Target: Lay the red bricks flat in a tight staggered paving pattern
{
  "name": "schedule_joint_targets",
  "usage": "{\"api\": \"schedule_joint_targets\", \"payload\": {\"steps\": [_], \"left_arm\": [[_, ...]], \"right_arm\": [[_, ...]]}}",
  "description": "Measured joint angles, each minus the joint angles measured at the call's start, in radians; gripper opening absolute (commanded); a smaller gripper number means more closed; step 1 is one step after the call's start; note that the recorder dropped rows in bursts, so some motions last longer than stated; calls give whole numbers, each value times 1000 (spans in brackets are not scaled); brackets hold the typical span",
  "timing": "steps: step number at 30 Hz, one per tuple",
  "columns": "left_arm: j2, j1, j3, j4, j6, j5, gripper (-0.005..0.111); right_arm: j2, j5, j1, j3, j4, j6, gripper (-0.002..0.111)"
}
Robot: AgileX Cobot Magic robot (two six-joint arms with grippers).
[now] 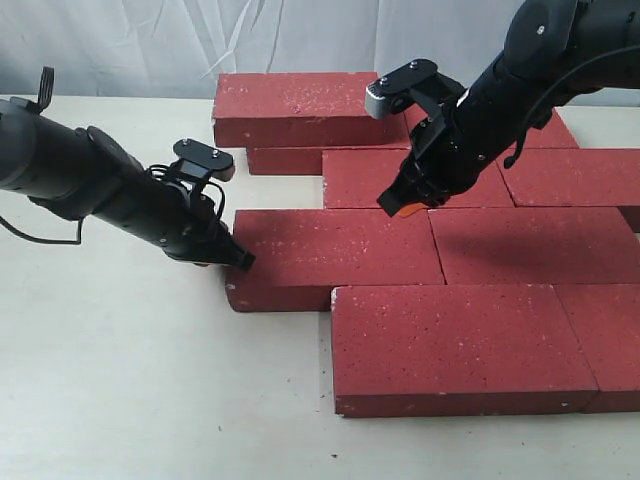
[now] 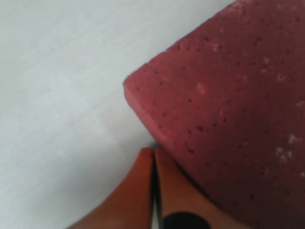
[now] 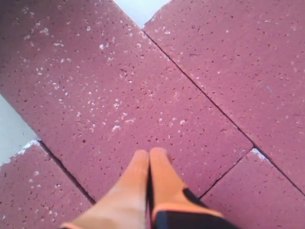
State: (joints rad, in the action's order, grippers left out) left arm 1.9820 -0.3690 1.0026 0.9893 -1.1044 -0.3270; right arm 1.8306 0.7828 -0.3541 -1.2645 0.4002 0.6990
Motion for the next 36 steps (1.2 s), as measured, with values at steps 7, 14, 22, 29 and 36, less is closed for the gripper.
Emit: {"api": "schedule_joint_targets", "payload": {"steps": [7, 14, 22, 29, 36], "left_arm": [[-4, 2, 0, -24, 5, -25, 0], [-4, 3, 0, -22, 5, 18, 0], [-6, 49, 0, -20, 24, 44, 0], [-6, 57, 0, -20, 27, 9, 0], [-28, 57, 0, -20, 27, -78, 0]], "right_arm": [[0, 0, 0, 0, 0, 0, -1], [0, -64, 0, 35, 0, 0, -1], [0, -103, 0, 38, 2, 0, -1], [0, -103, 0, 38, 4, 0, -1], [0, -93, 0, 38, 7, 0, -1]]}}
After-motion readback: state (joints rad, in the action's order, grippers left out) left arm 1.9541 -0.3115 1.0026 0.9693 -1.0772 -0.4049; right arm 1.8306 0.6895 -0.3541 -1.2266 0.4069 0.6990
